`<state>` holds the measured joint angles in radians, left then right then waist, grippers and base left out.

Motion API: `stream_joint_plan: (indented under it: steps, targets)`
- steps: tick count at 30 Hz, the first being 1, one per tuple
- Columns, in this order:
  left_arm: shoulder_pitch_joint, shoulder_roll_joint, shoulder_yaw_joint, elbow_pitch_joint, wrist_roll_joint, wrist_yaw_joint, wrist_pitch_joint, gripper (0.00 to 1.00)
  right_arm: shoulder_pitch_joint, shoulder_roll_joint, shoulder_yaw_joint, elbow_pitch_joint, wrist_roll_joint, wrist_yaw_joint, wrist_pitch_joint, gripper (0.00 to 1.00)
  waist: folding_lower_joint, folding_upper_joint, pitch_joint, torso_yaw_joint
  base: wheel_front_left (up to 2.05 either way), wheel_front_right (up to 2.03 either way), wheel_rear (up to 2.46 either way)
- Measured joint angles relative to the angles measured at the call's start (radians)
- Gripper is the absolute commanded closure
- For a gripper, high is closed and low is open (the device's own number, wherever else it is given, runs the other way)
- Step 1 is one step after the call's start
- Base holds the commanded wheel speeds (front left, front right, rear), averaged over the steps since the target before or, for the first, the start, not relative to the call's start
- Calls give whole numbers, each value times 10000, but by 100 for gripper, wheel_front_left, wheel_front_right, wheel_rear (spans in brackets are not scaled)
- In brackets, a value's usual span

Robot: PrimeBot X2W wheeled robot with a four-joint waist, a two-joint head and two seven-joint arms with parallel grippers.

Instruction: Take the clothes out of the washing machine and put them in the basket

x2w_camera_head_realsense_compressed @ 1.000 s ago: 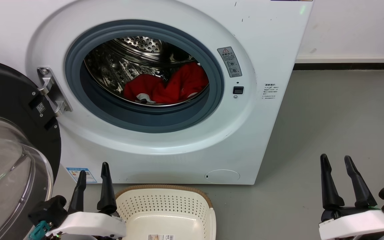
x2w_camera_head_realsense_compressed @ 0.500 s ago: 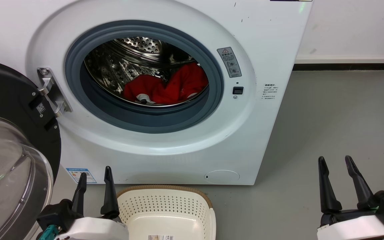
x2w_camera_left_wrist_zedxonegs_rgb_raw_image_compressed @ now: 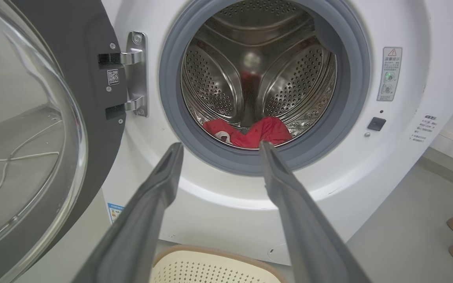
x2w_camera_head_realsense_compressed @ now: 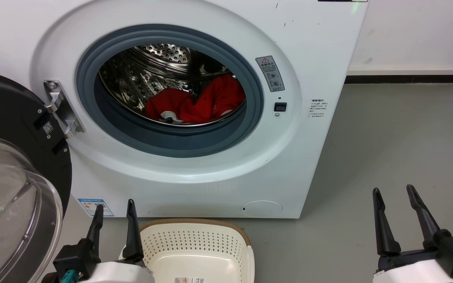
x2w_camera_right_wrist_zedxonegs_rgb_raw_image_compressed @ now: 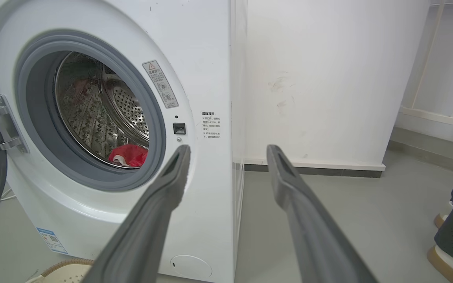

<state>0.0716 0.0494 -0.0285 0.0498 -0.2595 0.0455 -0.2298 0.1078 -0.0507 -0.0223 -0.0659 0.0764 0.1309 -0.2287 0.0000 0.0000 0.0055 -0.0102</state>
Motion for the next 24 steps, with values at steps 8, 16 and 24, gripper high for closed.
stream_joint_plan:
  steps: [8,16,24]
  targets:
    - [58,2,-35,-15,504,79,-148,0,58,0,-50,-25,-499,0,-173,0,0,0,13,-4,0,0,0]
    - [133,4,-79,-58,1003,161,-288,0,155,0,-119,-10,-855,0,-295,0,0,0,24,-1,0,0,0]
    - [156,4,-63,-4,1156,163,-332,0,180,0,-186,215,-754,0,-349,0,0,0,43,42,0,0,0]
